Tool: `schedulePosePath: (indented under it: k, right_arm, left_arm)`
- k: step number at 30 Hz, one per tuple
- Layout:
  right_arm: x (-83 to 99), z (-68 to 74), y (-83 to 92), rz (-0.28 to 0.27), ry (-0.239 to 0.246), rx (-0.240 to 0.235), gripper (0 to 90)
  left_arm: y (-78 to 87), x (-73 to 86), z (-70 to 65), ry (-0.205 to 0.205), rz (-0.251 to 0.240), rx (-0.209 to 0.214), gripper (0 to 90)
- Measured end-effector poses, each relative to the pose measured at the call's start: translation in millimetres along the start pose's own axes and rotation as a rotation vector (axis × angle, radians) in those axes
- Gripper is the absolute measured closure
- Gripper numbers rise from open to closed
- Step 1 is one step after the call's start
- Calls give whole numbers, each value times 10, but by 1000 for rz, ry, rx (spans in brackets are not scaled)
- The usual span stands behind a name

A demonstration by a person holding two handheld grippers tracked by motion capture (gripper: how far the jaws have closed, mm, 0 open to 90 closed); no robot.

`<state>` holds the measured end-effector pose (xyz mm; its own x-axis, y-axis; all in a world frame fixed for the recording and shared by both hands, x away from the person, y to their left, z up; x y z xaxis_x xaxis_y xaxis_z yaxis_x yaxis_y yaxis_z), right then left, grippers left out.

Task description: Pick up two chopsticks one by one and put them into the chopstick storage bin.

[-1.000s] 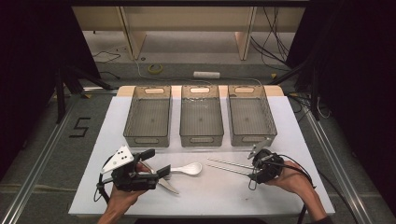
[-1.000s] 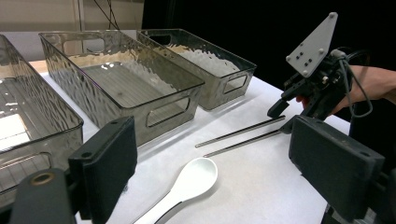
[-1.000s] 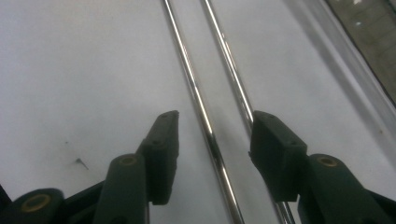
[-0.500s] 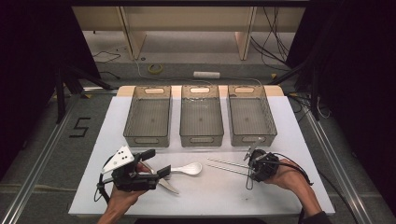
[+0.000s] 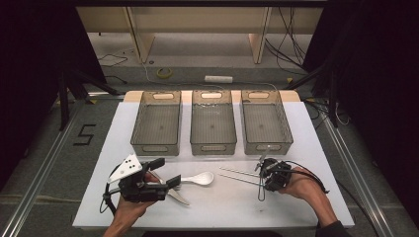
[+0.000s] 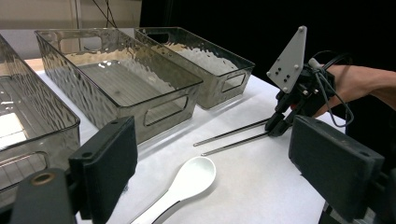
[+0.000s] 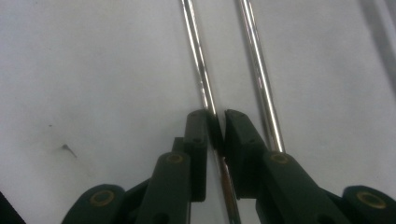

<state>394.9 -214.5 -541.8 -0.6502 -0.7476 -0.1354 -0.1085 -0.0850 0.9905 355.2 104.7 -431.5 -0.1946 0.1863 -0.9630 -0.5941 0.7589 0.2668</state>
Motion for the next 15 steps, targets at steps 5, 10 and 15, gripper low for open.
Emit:
schedulePosePath:
  k: [5, 10, 15]
  right_arm:
    - [-8, 17, -5, 19, 15, 3, 830]
    - [-6, 33, -1, 24, 44, 8, 853]
    - [-8, 40, 4, 26, 71, 15, 855]
  left_arm:
    - [1, 0, 0, -1, 0, 0, 151]
    - [2, 1, 0, -4, 2, 0, 152]
    - [2, 1, -1, -5, 3, 0, 152]
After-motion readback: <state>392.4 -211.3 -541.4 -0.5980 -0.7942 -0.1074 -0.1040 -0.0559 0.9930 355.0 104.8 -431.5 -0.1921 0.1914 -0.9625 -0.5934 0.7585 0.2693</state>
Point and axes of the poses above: each handheld gripper's, and its own axes: y roughly backward along the jaws, x roughly out of its underside, z roughly to its left, the point moved 9 cm from there along -y, roughly forward along the jaws, and after that the axes turned 12 degrees about -y, right-handed, at the moved point
